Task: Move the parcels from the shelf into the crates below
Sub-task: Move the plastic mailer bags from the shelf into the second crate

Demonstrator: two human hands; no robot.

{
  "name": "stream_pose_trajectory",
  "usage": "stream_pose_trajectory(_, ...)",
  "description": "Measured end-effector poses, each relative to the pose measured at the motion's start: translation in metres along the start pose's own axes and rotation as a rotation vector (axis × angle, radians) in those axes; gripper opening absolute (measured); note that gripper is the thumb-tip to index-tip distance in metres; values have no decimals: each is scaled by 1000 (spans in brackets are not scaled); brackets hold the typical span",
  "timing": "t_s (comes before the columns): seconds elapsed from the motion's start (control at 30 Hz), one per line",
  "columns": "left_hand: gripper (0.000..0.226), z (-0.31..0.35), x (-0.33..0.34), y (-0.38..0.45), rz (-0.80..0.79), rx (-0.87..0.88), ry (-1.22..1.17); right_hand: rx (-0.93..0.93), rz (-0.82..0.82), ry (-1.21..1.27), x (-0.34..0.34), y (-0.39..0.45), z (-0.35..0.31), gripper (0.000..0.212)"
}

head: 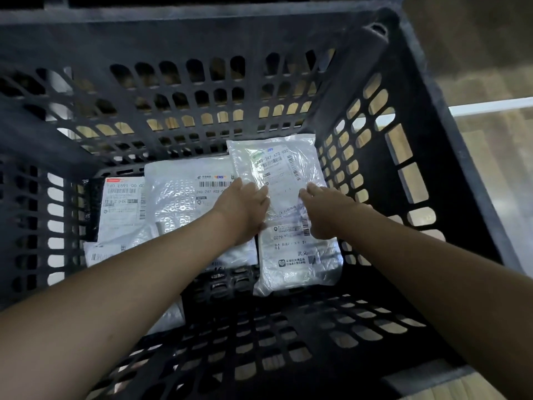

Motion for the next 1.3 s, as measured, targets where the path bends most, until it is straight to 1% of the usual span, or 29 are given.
stream_pose_trajectory(0.1,63,0,-1,1,3,-24,-19,22,7,-40,-2,0,-2,81)
stream_pose_trajectory(0.2,68,2,-7,-12,-68,-46,-1,42,-2,-17,-10,-12,-1,75)
stream_pose_trajectory(0.3,68,-2,-28,-44,-106,-92,-53,45,13,-14,-31,-38,-4,70)
stream_pose_trajectory(0.47,66,-12,-93,-128,-172,-190,-100,61,-6,-17,-93,-119,-13,77)
stream_pose_trajectory(0.63,64,-34,-192,-226,-152,-298,-247,29,40,70,-191,-223,-9,78)
stream_pose_trajectory(0.83,60,-73,-342,-350,7,-434,-446,83,125,138,-330,-352,18,67)
stream_pose_trajectory(1.0,58,-94,-438,-441,195,-563,-555,68,283,186,-431,-443,31,51)
stream_pose_trajectory(1.07,58,-99,-467,-479,271,-610,-565,59,379,223,-465,-479,31,48)
stream_pose_trajectory(1.13,57,-99,-487,-510,328,-657,-592,41,445,281,-489,-508,29,49)
stream_pose_trajectory(1.23,54,-97,-504,-543,418,-731,-666,6,482,445,-507,-537,21,53)
stream_pose_trajectory(1.3,53,-95,-512,-560,468,-763,-700,-25,485,482,-514,-553,8,59)
Point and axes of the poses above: each hand's wrist, its own y-axis towards the middle knuckle, its own x-axis out of the palm, z = x × y, the point moved 4 cm from there along y, towards the middle knuckle, and after that the axes turned 6 degrees about x, right-handed, at the moved point
